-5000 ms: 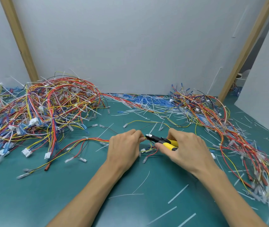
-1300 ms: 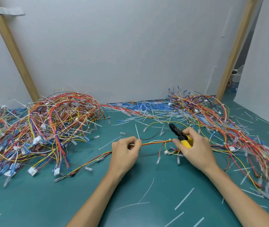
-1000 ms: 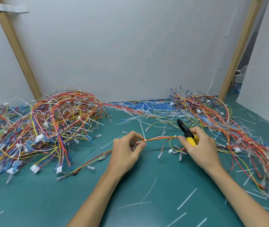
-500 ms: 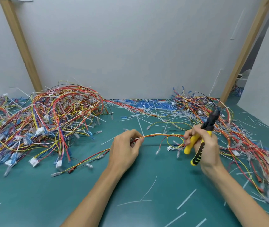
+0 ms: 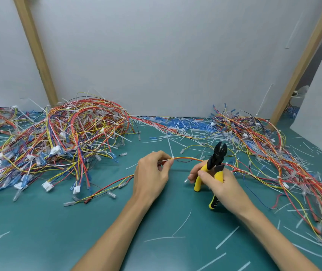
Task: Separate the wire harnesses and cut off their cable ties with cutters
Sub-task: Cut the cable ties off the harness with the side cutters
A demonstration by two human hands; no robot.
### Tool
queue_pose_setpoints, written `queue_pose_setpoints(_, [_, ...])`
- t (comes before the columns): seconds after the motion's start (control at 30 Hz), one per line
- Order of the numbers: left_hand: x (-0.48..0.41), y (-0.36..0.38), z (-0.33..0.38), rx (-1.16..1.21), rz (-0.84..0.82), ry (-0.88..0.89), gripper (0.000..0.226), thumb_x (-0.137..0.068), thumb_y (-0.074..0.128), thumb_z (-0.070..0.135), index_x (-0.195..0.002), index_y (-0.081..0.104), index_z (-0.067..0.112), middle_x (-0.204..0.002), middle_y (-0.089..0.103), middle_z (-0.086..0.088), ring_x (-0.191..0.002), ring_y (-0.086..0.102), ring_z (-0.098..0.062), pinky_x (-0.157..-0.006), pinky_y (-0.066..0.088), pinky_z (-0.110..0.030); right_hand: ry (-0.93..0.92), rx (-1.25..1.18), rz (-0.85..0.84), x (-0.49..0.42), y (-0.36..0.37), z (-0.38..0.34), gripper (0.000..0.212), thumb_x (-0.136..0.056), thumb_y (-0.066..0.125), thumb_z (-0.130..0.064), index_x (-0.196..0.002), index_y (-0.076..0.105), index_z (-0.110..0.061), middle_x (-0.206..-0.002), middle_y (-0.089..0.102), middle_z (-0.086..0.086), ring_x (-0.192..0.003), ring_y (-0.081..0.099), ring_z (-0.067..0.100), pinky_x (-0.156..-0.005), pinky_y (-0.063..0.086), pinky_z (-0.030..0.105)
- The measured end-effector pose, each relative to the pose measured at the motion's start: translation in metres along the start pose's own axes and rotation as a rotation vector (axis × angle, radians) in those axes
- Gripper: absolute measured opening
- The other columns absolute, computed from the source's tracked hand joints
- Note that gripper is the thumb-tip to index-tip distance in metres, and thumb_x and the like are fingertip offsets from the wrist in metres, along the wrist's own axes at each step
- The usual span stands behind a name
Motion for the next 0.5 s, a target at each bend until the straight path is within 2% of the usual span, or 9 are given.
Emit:
queue_pose_setpoints(0.07, [0.001, -0.005, 0.001, 0.029, 0.04, 0.003, 0.007, -0.089, 0.071, 0.03, -0.084, 0.072, 0.025, -0.076, 0.069, 0.012, -0.068, 0.061, -0.007, -0.069, 0.053, -0.033, 0.02, 0.075, -0.055, 0.0, 0.008, 0.004, 0.014, -0.085, 0.06, -0.035, -0.091, 0.07, -0.026, -0.095, 0.076, -0.001, -0.097, 0.071, 0.022, -0.093, 0.054, 0.05])
queue_pose_setpoints(0.13, [0.001, -0.008, 0.001, 0.055, 0.072, -0.001, 0.009, -0.088, 0.073, 0.03, -0.082, 0.072, 0.025, -0.073, 0.069, 0.012, -0.069, 0.063, -0.006, -0.068, 0.052, -0.029, 0.034, 0.074, -0.076, -0.001, 0.012, 0.007, 0.018, -0.083, 0.064, -0.033, -0.098, 0.07, -0.025, -0.098, 0.077, -0.001, -0.1, 0.071, 0.019, -0.098, 0.052, 0.05])
queue_pose_setpoints(0.23, [0.0, -0.011, 0.001, 0.071, 0.101, -0.016, 0.014, -0.087, 0.074, 0.033, -0.078, 0.072, 0.023, -0.069, 0.068, 0.011, -0.068, 0.064, -0.005, -0.067, 0.051, -0.026, 0.058, 0.006, -0.099, -0.003, 0.014, 0.011, 0.029, -0.081, 0.063, -0.019, -0.109, 0.068, -0.022, -0.104, 0.076, -0.001, -0.106, 0.07, 0.016, -0.103, 0.051, 0.045])
queue_pose_setpoints(0.33, [0.0, -0.01, -0.004, 0.032, 0.095, -0.047, 0.021, -0.088, 0.072, 0.039, -0.077, 0.07, 0.021, -0.065, 0.066, 0.008, -0.065, 0.062, -0.008, -0.066, 0.051, -0.032, 0.063, 0.014, -0.141, -0.002, 0.014, 0.014, 0.041, -0.08, 0.06, -0.004, -0.118, 0.064, -0.022, -0.11, 0.074, -0.001, -0.111, 0.068, 0.014, -0.106, 0.049, 0.04])
queue_pose_setpoints(0.4, [0.001, -0.01, -0.005, -0.058, 0.083, -0.064, 0.03, -0.09, 0.067, 0.046, -0.073, 0.065, 0.021, -0.059, 0.06, 0.007, -0.065, 0.06, -0.018, -0.063, 0.048, -0.035, 0.056, 0.085, -0.181, 0.0, 0.017, 0.016, 0.052, -0.082, 0.059, 0.007, -0.122, 0.061, -0.026, -0.114, 0.073, -0.004, -0.116, 0.065, 0.011, -0.11, 0.046, 0.037])
queue_pose_setpoints(0.43, [0.001, -0.009, -0.006, -0.107, 0.075, -0.069, 0.036, -0.09, 0.065, 0.049, -0.069, 0.059, 0.02, -0.054, 0.054, 0.006, -0.063, 0.057, -0.023, -0.06, 0.044, -0.035, 0.052, 0.123, -0.188, 0.002, 0.019, 0.017, 0.052, -0.083, 0.06, 0.006, -0.122, 0.061, -0.028, -0.116, 0.072, -0.006, -0.117, 0.064, 0.011, -0.11, 0.044, 0.036])
queue_pose_setpoints(0.5, [0.002, -0.009, -0.008, -0.175, 0.058, -0.1, 0.048, -0.09, 0.061, 0.054, -0.061, 0.046, 0.019, -0.049, 0.045, 0.004, -0.06, 0.051, -0.026, -0.053, 0.034, -0.034, 0.043, 0.173, -0.159, 0.003, 0.021, 0.015, 0.04, -0.084, 0.065, -0.011, -0.119, 0.063, -0.032, -0.112, 0.073, -0.01, -0.114, 0.065, 0.008, -0.107, 0.045, 0.033])
Point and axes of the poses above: each hand's wrist, its own x-axis away from the middle knuckle, its own y-axis out of the palm, z = x × y, the point moved 10 cm from there along -x, towards the middle knuckle
